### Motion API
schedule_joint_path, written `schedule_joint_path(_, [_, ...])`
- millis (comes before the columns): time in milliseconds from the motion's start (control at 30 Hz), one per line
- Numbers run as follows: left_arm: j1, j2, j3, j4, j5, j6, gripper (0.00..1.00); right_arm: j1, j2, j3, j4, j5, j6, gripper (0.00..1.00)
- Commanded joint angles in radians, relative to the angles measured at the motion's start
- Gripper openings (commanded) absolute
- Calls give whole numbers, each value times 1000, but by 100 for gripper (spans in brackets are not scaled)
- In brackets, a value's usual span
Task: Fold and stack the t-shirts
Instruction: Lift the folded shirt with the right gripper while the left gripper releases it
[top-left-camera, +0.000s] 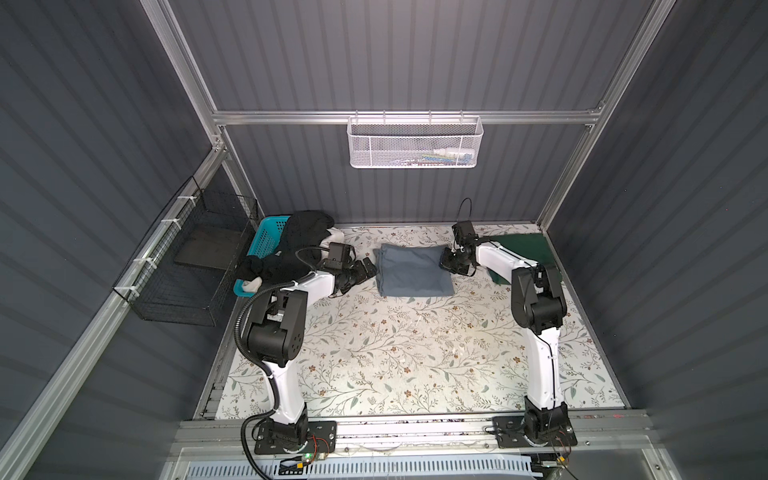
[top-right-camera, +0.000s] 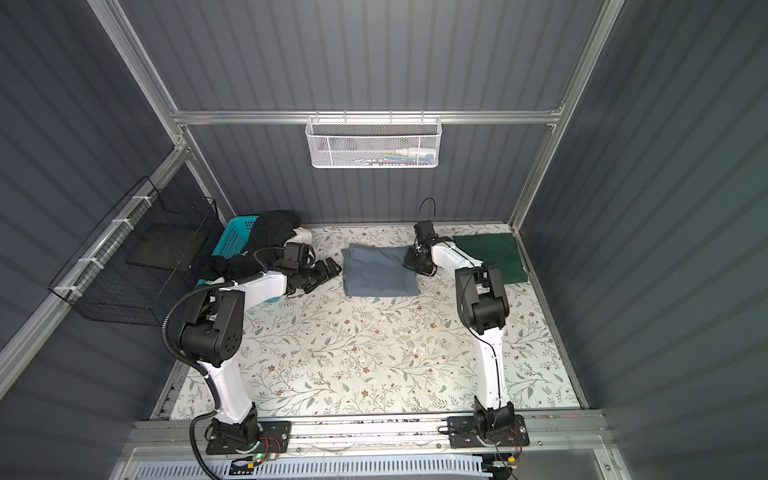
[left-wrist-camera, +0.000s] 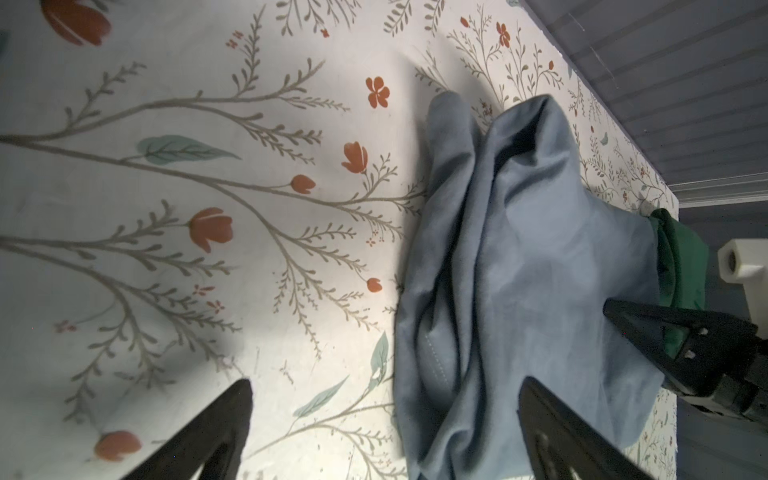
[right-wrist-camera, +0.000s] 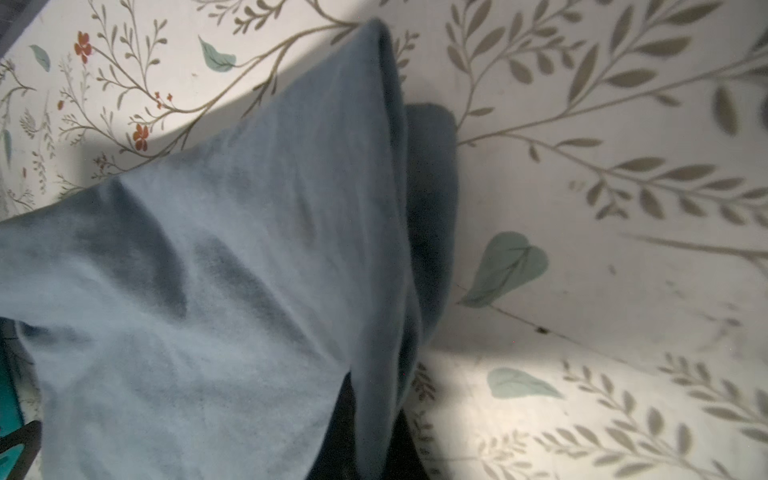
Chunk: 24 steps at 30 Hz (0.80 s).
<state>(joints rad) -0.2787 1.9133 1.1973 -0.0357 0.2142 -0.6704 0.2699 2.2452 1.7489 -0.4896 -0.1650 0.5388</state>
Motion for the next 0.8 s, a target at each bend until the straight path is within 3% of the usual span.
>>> schedule_joint_path(0, [4,-27,-21,5,32,-18,100,-14,-56,36,-70,79,-67,0])
schedule_joint_path(767, [-8,-34,-36,16,69,-37,100,-92,-114,245,-293,191,-311,0])
